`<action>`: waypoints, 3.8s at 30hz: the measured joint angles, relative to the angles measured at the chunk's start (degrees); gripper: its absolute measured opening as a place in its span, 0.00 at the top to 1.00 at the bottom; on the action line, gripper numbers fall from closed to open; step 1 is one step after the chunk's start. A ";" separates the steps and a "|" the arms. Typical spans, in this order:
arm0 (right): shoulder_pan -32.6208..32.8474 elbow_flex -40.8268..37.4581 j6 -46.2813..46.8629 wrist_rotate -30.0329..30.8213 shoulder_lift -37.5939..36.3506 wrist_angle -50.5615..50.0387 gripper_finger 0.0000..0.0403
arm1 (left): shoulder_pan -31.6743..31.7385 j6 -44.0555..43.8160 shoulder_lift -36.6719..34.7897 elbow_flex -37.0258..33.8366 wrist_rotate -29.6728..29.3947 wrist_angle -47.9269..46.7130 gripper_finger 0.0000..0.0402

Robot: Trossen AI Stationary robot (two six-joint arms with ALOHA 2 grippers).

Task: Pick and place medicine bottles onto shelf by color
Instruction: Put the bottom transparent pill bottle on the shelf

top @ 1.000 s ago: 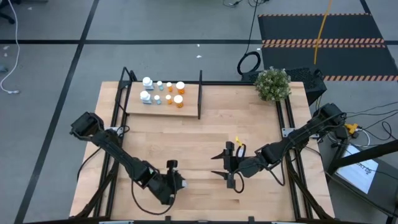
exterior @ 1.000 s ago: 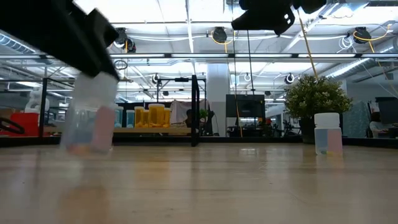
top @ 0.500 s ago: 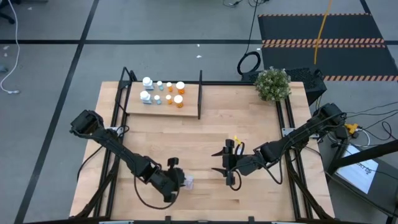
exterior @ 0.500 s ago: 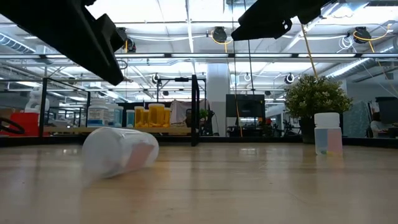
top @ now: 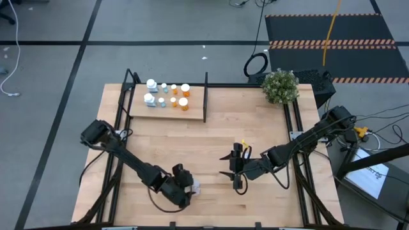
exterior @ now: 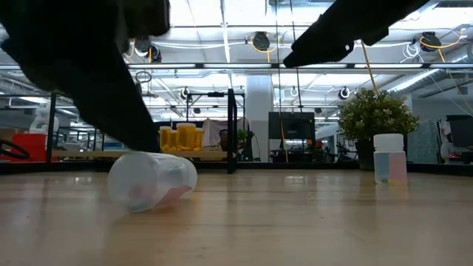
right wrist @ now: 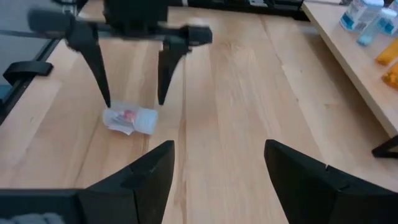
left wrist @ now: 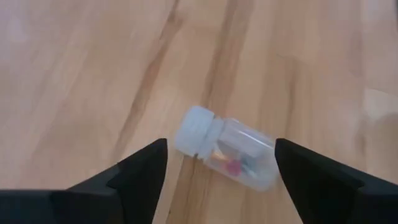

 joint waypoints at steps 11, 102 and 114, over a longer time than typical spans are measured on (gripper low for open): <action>0.06 -0.85 3.13 -0.13 0.00 0.05 0.40 | 3.19 -5.27 4.58 -0.05 7.73 5.97 0.34; 1.94 -7.44 7.26 0.14 -5.11 8.44 0.40 | 9.72 42.85 -1.27 25.91 4.46 -24.49 0.65; -1.31 -10.66 -9.88 0.50 0.06 39.32 0.40 | 9.88 47.90 -14.94 7.81 -10.38 17.80 0.65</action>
